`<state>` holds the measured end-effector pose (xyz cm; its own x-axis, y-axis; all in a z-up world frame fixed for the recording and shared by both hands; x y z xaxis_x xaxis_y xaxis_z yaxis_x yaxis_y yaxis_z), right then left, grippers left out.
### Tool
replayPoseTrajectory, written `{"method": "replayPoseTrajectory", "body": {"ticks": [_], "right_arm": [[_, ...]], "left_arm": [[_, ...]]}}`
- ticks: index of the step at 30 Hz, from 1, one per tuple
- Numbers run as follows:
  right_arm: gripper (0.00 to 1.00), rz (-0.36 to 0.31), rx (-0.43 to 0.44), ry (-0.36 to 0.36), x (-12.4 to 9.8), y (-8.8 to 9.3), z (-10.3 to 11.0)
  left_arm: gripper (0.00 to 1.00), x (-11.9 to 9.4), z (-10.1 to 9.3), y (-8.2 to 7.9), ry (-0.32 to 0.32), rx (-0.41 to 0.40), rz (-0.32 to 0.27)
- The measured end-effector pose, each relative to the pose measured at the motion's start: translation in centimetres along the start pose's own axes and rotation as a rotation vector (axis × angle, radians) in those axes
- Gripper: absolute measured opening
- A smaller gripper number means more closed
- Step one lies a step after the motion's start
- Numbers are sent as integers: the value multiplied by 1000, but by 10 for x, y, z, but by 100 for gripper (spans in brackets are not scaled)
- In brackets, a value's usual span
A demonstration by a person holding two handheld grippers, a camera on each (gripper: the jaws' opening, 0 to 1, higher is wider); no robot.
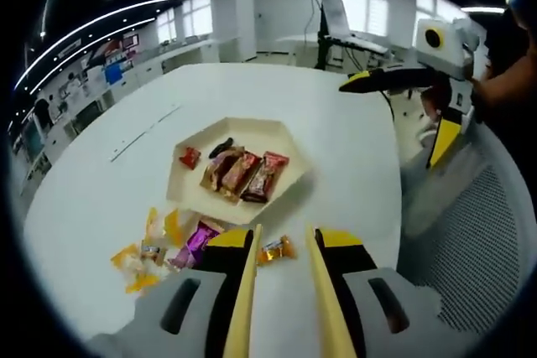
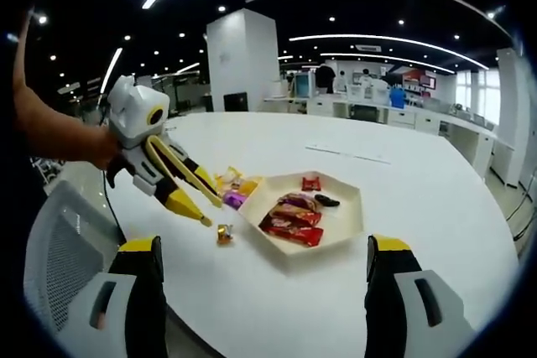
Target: Place the target food into the container with the food tongs after gripping and lifting it, then release it inside without dropping or visibly crushing the food.
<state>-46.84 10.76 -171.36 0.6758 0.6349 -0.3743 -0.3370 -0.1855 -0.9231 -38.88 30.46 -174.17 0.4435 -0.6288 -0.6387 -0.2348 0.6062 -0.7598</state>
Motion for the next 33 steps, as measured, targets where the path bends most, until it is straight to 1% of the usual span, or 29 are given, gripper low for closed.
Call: {"method": "replayPoseTrajectory", "body": {"ticks": [5, 9, 10, 12, 15, 17, 18, 19, 20, 22, 23, 24, 26, 27, 30, 33], "right_arm": [[99, -6, 7, 7, -1, 0, -1], [99, -8, 9, 7, -1, 0, -1], [99, -8, 9, 7, -1, 0, -1], [99, -10, 11, 8, -1, 0, -1], [99, -9, 13, 10, -1, 0, -2], [99, -14, 15, 9, -1, 0, -2], [99, -15, 16, 7, -1, 0, -2], [99, -14, 15, 6, -1, 0, -1], [99, -12, 14, 6, -1, 0, -1], [99, -12, 12, 4, -1, 0, -1], [99, -12, 12, 5, -1, 0, -1], [99, -11, 12, 8, -1, 0, -2], [99, -17, 17, 10, -2, 0, -2], [99, -17, 17, 11, -2, 0, -2], [99, -20, 20, 12, -2, 0, -2], [99, -21, 21, 12, -2, 0, -2]], "left_arm": [[25, 9, -5, 4, -1, 9, 10], [26, 18, -1, 12, -47, 9, 51], [26, 19, -1, 13, -50, 9, 56], [26, 22, -2, 17, -48, -15, 72], [26, 24, -3, 20, -51, -29, 76], [26, 29, -6, 27, -58, -30, 93], [26, 30, -7, 28, -60, -24, 92], [26, 30, -6, 27, -65, -16, 72], [26, 30, -5, 26, -69, -24, 77], [25, 33, 0, 27, -98, -37, 88], [25, 33, 0, 27, -92, -51, 92], [25, 34, -1, 28, -90, -48, 93], [23, 34, -6, 31, -79, -18, 104], [22, 33, -6, 29, -81, -24, 89], [19, 34, -8, 30, -83, -33, 90], [17, 33, -8, 30, -80, -58, 94]]}}
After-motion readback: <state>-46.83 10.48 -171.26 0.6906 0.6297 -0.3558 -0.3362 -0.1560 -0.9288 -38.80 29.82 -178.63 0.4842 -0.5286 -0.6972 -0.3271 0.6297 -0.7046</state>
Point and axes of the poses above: the point that each gripper's makers call its tool centre point, and the gripper's own axes: x roughly forward along the fingers, z roughly to its left, y roughly out of its underside, the point moved 7 cm from there along -x, roughly backward along the fingers, and after that the axes turned 10 degrees about -y, right-handed, at the moved point
